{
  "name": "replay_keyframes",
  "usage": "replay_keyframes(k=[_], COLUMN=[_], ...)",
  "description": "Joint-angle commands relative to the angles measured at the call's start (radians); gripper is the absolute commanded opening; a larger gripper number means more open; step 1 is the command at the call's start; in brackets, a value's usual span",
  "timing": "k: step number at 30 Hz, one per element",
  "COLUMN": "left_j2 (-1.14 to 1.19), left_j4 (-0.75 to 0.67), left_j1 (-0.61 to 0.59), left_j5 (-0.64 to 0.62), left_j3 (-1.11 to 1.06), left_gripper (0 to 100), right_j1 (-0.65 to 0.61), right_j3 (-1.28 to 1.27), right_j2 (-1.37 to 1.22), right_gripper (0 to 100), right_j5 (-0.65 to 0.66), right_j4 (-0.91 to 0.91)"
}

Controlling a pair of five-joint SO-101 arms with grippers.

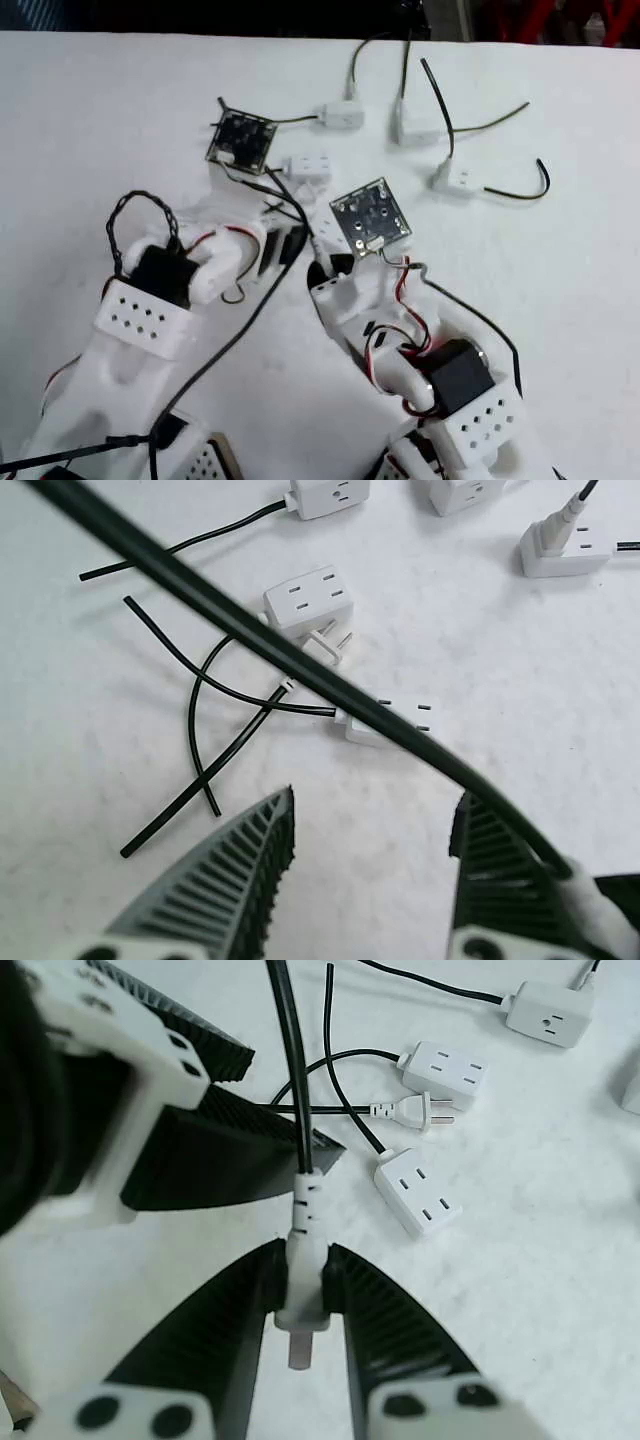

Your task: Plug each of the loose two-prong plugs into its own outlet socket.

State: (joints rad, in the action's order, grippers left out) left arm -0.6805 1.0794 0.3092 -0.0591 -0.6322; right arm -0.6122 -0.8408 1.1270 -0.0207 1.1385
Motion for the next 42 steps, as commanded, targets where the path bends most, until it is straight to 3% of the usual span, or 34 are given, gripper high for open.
replay_keyframes(k=[1, 20, 42], left_j2=[-0.033, -0.033, -0.031], left_j4=[0.005, 0.005, 0.003], left_j1=[0.045, 0.134, 0.137], left_j5=[-0.009, 0.040, 0.104], left_j3=[0.063, 0.054, 0.034], left_gripper=[26, 26, 26], right_j1=[-0.012, -0.012, -0.004], right_j3=[0.005, -0.118, -0.115], right_j2=[0.015, 0.013, 0.019], right_gripper=[1.7, 1.7, 1.7], right_j5=[-0.009, -0.002, -0.002], right_j4=[-0.030, -0.116, -0.114])
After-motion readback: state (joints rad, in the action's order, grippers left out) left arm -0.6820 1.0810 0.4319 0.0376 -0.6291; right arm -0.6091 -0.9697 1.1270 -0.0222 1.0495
